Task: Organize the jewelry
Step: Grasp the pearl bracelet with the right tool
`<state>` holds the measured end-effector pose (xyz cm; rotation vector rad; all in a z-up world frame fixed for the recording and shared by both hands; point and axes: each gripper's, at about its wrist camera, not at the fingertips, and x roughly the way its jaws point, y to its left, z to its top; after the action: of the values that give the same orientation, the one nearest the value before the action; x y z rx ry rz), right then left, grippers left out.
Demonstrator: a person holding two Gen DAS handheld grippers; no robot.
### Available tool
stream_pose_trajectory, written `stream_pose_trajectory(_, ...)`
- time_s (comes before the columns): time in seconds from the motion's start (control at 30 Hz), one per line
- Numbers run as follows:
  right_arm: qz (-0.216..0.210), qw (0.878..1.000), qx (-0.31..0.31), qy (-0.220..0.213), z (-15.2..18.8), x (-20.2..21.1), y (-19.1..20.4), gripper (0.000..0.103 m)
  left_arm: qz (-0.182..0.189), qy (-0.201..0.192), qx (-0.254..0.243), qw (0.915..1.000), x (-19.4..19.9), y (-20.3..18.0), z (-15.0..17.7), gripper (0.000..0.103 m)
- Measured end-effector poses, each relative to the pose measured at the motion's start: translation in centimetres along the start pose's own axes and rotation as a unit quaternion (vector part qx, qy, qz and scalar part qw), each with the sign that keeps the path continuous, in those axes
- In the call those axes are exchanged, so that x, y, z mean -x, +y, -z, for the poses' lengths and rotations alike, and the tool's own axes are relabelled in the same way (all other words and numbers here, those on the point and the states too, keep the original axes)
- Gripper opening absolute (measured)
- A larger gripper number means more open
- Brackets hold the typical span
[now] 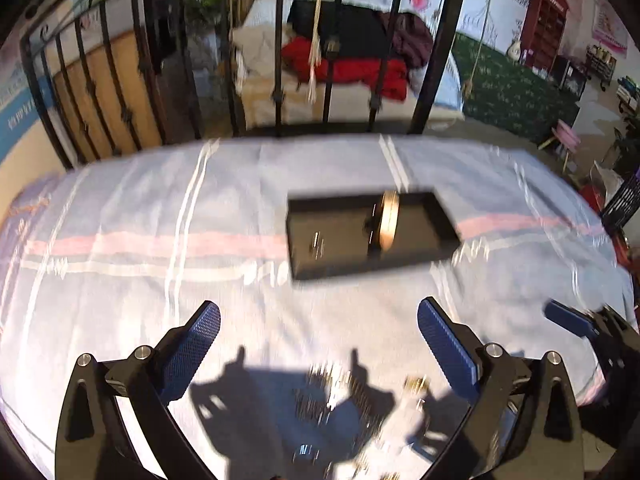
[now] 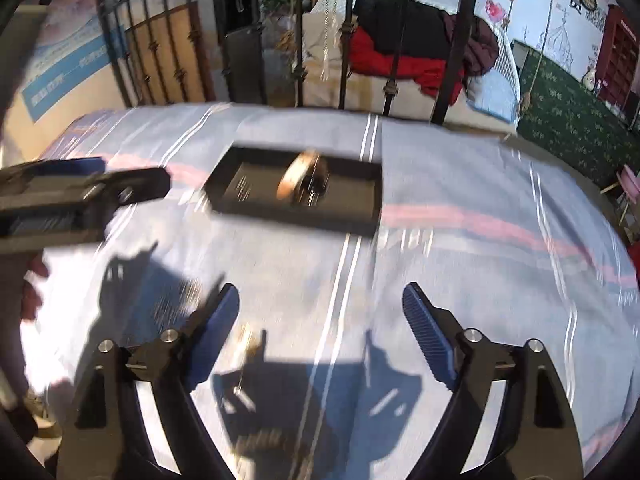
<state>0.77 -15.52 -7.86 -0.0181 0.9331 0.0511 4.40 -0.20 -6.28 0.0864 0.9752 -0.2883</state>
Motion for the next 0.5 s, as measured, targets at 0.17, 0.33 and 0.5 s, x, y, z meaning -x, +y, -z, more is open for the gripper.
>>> stream_pose_trajectory(0.17, -0.021, 0.998, 0.005, 0.061, 9.5, 0.7, 3.2, 0.088, -0.013, 0.065, 0.011, 0.9977, -2.5, 0.2, 6.0, 0.097)
stream_pose_trajectory(0.33, -0.014, 0.997, -0.022, 0.077, 11.9, -1.3, 4.1, 0.092, -0.010, 0.083, 0.013, 0.9965, -5.1, -1.2, 7.6, 0.097)
stream_pose_trajectory(0.5, -0.013, 0.997, -0.026, 0.073, 10.7, -2.7, 3.7, 0.079, -0.004, 0.077, 0.009, 0.9970, -7.7, -2.1, 7.8, 0.096)
